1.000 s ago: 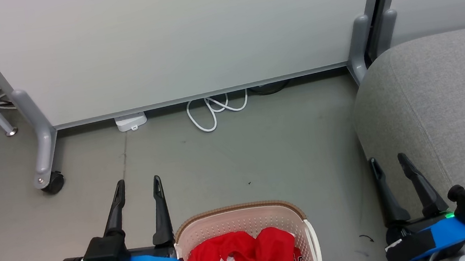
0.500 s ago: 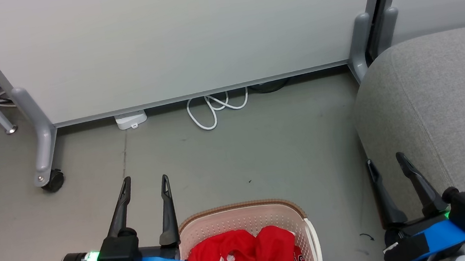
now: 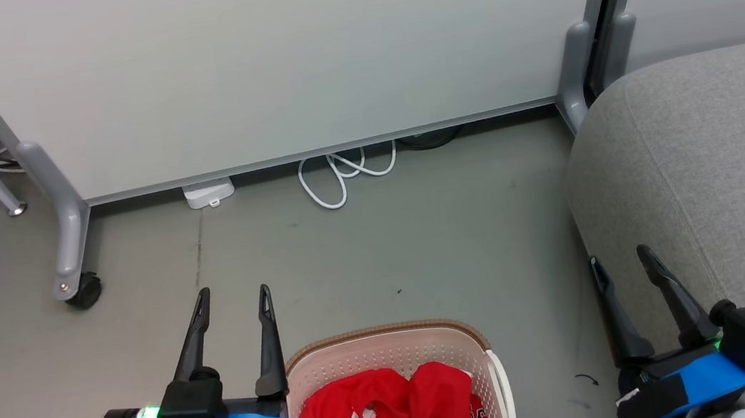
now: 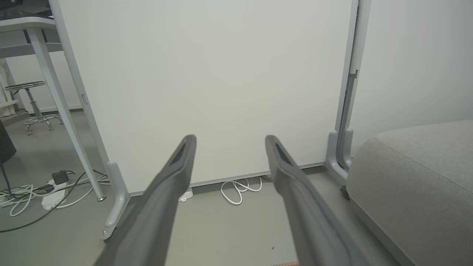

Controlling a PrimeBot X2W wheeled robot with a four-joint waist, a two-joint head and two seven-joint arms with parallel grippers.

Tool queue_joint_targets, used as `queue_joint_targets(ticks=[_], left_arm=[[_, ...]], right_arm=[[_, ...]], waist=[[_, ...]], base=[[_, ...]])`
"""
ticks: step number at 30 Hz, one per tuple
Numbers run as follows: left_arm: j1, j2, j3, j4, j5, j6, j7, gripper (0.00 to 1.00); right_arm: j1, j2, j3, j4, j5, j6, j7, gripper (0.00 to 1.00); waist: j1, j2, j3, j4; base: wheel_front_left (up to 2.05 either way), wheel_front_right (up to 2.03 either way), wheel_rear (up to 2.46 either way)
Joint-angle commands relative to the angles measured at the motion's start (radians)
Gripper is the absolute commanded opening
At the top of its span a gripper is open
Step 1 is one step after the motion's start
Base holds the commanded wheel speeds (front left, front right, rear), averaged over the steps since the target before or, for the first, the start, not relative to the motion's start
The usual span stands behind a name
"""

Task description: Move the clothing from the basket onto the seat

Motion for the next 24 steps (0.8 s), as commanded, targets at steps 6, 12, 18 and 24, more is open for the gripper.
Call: queue_joint_targets(ticks=[6, 12, 18, 24], left_arm=[[-0.008, 0.003, 0.000, 0.008, -0.006, 0.004, -0.005, 1.00], [-0.016, 0.003, 0.002, 0.015, -0.003, -0.005, -0.005, 1.00], [-0.049, 0.003, 0.002, 0.038, 0.011, -0.031, -0.005, 1.00], [-0.114, 0.011, -0.011, 0.092, 0.024, -0.070, -0.004, 1.00]], right_arm=[[0.005, -0.006, 0.000, 0.001, -0.007, 0.002, -0.004, 1.00], [0.002, -0.006, 0.001, 0.003, -0.008, 0.002, -0.004, 1.00], [-0.016, -0.006, 0.000, -0.003, -0.010, 0.002, -0.004, 1.00], [-0.038, -0.006, 0.004, -0.014, -0.014, 0.002, -0.004, 1.00]], waist=[[0.0000, 0.0000, 0.001, 0.001], [0.0000, 0.0000, 0.006, 0.002], [0.0000, 0.0000, 0.032, -0.001], [0.0000, 0.0000, 0.079, -0.013]], base=[[0.00, 0.00, 0.00], [0.00, 0.00, 0.00], [0.00, 0.00, 0.00], [0.00, 0.00, 0.00]])
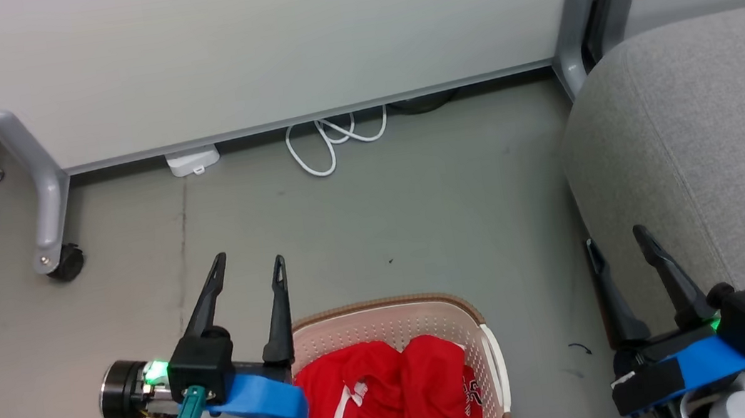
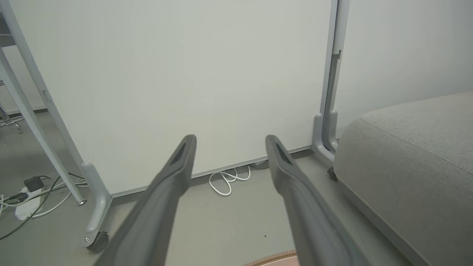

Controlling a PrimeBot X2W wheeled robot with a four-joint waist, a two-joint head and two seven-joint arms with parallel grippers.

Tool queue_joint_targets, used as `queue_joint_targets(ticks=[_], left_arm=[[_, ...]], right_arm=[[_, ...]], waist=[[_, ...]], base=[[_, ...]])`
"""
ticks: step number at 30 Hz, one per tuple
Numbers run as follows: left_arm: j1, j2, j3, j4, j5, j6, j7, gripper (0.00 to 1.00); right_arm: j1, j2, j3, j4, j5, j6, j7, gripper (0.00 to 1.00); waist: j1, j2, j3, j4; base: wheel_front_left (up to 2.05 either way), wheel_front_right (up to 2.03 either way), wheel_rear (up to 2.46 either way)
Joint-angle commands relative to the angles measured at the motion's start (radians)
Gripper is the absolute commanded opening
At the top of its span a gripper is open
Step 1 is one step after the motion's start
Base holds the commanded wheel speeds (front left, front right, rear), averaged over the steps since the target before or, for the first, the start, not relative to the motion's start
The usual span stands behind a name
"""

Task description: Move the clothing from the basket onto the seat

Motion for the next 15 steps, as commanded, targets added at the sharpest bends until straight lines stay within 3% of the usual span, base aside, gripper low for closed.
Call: queue_joint_targets(ticks=[1, 15], left_arm=[[-0.020, 0.005, -0.001, 0.004, 0.007, -0.003, -0.003, 1.00], [-0.297, 0.057, -0.120, 0.310, 0.051, -0.073, -0.003, 1.00]], right_arm=[[-0.015, -0.006, -0.001, -0.004, -0.005, 0.002, -0.003, 1.00], [-0.162, -0.005, 0.015, -0.046, -0.012, 0.002, -0.003, 1.00]], waist=[[0.0000, 0.0000, 0.022, -0.009], [0.0000, 0.0000, 0.282, -0.110]], base=[[0.00, 0.00, 0.00], [0.00, 0.00, 0.00]])
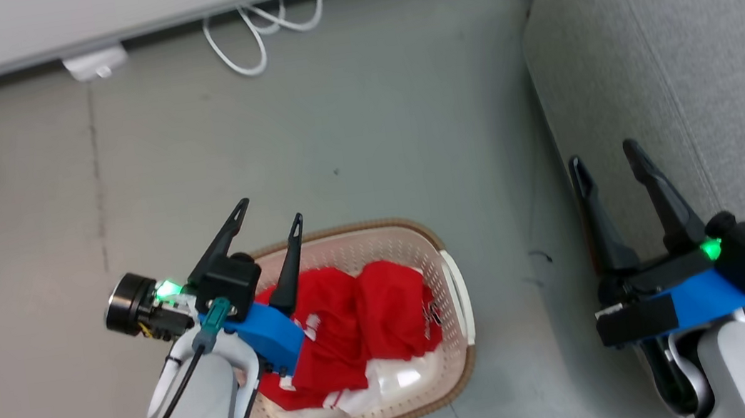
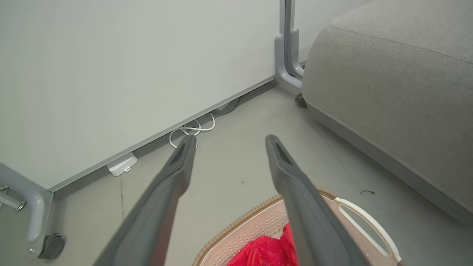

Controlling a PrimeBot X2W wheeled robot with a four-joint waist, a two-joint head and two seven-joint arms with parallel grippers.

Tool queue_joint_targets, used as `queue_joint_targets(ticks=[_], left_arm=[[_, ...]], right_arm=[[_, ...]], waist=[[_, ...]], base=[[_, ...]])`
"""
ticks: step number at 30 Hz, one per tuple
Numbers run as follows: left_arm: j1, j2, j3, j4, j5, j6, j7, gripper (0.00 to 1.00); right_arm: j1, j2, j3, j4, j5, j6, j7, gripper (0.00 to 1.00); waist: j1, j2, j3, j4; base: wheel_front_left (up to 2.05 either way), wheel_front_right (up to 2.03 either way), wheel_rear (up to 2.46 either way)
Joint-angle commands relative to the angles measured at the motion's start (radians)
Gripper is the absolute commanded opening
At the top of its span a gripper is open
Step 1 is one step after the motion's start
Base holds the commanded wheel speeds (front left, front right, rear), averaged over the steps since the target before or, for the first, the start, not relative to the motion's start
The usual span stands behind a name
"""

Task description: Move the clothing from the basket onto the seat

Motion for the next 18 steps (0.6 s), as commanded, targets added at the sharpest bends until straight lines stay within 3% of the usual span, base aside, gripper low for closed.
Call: queue_joint_targets(ticks=[1, 18], left_arm=[[-0.025, 0.005, -0.006, 0.010, 0.003, -0.006, -0.003, 1.00], [-0.289, 0.038, -0.284, 0.402, 0.038, -0.013, -0.003, 1.00]], right_arm=[[-0.021, -0.005, 0.001, -0.006, -0.007, 0.000, -0.003, 1.00], [-0.160, -0.004, 0.019, -0.067, -0.012, 0.000, -0.003, 1.00]], waist=[[-0.0002, 0.0000, 0.060, -0.038], [-0.0002, 0.0000, 0.315, -0.099]], base=[[0.00, 0.00, 0.00], [0.00, 0.00, 0.00]])
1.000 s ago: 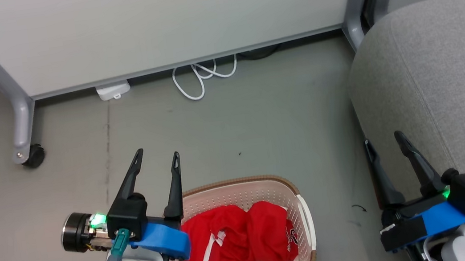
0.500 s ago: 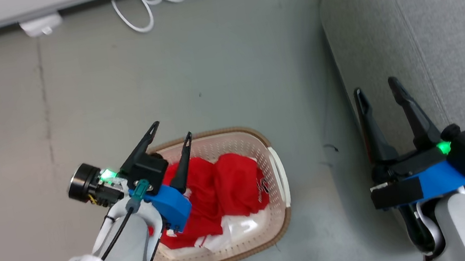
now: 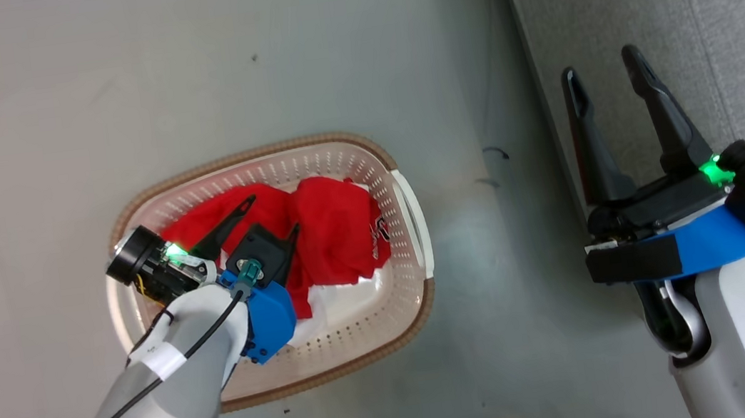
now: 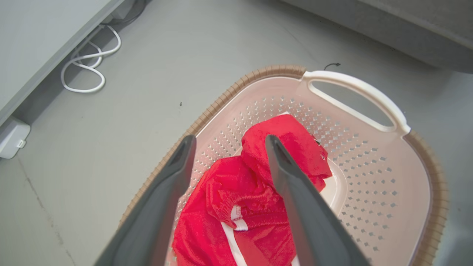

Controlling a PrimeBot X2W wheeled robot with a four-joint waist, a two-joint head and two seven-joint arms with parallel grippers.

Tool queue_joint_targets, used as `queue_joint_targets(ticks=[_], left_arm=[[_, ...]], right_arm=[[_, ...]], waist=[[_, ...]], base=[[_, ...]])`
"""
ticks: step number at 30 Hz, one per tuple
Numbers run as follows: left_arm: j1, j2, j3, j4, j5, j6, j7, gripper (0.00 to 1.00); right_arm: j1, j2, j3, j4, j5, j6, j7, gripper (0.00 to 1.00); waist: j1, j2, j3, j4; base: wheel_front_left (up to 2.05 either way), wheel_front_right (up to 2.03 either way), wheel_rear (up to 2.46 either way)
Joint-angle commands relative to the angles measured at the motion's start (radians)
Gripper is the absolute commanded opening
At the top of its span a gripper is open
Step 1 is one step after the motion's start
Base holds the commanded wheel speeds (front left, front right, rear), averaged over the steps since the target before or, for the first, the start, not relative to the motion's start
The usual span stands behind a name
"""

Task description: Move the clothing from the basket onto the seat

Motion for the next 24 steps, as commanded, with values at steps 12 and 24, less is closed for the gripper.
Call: queue_joint_targets(ticks=[12, 24], left_arm=[[-0.185, 0.018, -0.233, 0.231, 0.019, -0.001, 0.033, 1.00], [-0.283, 0.067, -0.385, 0.258, 0.014, -0.001, 0.127, 1.00]], right_arm=[[-0.084, -0.004, 0.011, -0.062, -0.021, 0.000, -0.003, 1.00], [-0.092, -0.004, 0.026, -0.108, -0.030, 0.000, -0.003, 1.00]], waist=[[-0.0003, 0.0000, 0.194, -0.050], [-0.0003, 0.0000, 0.284, -0.077]], base=[[0.00, 0.00, 0.00], [0.00, 0.00, 0.00]])
